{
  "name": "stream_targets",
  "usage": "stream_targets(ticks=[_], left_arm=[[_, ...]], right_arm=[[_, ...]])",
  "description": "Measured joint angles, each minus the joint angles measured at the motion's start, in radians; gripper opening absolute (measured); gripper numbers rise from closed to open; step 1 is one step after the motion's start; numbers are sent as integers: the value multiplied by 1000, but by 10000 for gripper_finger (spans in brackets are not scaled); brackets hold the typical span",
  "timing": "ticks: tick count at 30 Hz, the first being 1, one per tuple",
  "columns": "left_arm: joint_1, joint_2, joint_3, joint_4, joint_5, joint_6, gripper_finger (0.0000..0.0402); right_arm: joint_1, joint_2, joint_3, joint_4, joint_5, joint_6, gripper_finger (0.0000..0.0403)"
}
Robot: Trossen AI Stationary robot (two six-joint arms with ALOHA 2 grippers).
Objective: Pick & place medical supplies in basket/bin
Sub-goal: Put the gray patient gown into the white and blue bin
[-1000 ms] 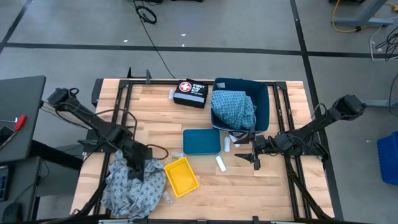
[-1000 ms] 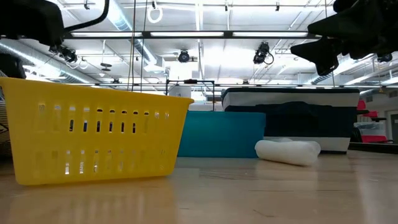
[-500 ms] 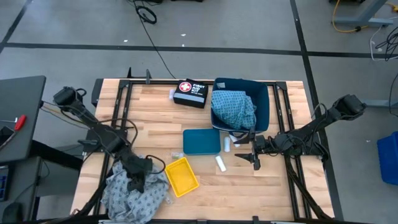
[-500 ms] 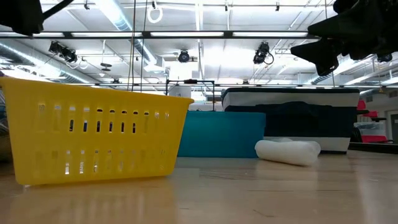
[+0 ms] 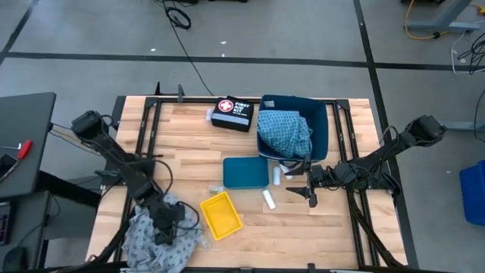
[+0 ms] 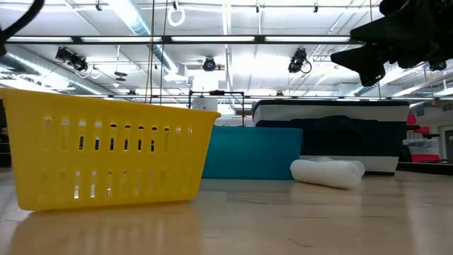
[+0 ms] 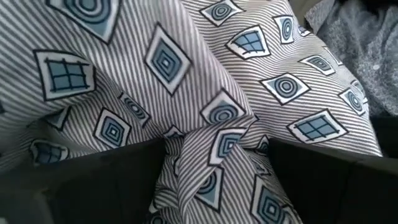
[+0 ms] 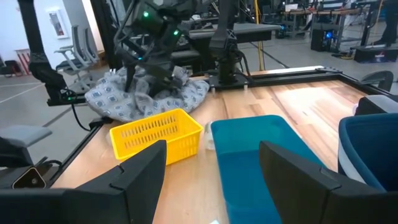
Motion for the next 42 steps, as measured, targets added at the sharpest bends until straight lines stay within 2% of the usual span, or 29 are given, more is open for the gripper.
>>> stream_targets(ticks=[4, 7, 11, 15, 17, 21, 27, 32, 35, 42], left_arm=[[-23, 60, 0, 7, -17, 29, 289], [-33, 102, 0, 4, -35, 40, 261], [-35, 143, 1, 3, -38, 57, 174], [-36, 157, 1, -24, -51, 95, 42], [-32, 147, 1, -65, -77, 106, 17], [-7, 94, 0, -192, -165, 130, 14], [61, -11, -1, -431, -393, 96, 14], [144, -69, -2, -593, -540, 69, 14], [189, -94, -2, -625, -583, 117, 14], [240, -167, -2, -649, -599, 184, 26]], right_arm=[[0, 0, 0, 0, 1, 0, 263], [0, 0, 0, 0, 1, 0, 263], [-1, 0, 0, 1, 0, 0, 263], [-1, 0, 0, 1, 0, 0, 263], [-1, 0, 0, 1, 0, 0, 263], [-1, 0, 0, 1, 0, 0, 263], [-1, 0, 0, 0, 6, 0, 263], [-1, 0, 0, 0, 39, 0, 263], [-1, 0, 0, 0, 42, 0, 263], [-1, 0, 0, -9, 42, 1, 263]])
